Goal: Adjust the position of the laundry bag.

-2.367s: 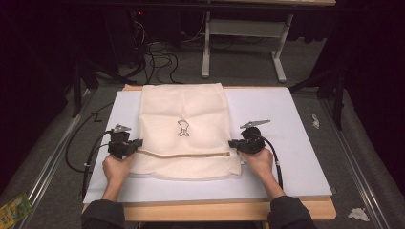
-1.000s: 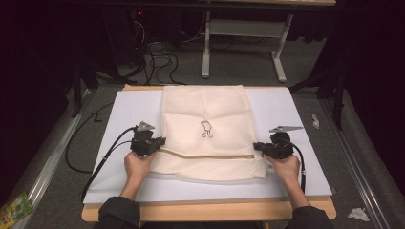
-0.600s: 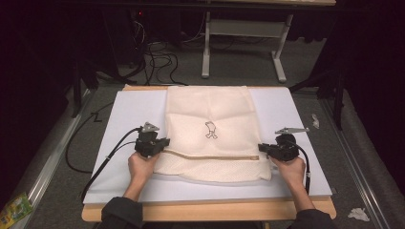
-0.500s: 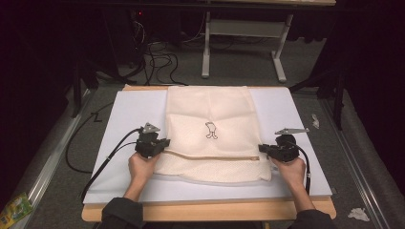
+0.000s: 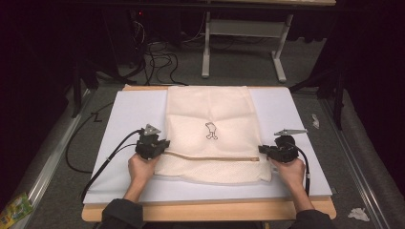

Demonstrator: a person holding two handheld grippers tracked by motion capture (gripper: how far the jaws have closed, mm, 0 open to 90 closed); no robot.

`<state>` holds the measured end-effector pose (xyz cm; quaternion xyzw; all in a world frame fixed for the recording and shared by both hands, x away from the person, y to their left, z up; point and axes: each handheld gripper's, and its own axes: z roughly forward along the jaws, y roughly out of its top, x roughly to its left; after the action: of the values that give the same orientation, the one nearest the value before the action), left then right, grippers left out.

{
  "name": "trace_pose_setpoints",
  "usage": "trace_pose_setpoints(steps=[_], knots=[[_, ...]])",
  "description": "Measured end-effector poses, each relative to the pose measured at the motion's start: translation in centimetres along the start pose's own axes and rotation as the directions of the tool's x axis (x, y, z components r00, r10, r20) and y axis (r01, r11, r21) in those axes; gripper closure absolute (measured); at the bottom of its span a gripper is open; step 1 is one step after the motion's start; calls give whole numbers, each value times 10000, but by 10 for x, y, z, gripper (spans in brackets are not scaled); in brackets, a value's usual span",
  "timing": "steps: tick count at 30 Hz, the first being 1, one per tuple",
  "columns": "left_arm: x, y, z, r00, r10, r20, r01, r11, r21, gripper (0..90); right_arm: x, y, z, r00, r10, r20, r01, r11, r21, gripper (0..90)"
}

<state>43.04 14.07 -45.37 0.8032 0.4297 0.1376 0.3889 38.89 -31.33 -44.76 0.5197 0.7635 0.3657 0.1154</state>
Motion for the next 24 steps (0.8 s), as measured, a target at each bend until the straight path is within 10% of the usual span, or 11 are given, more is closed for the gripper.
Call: trace_pose_setpoints(steps=[14,24], knots=[[1,-8,4,9996,197,-201,-194,9997,128,761,-2,-2,5,9998,2,197,-9,9995,308,841],[-6,-12,-6,9984,449,-358,-475,9960,-760,598,-5,-2,5,9998,193,111,-196,9993,307,711]])
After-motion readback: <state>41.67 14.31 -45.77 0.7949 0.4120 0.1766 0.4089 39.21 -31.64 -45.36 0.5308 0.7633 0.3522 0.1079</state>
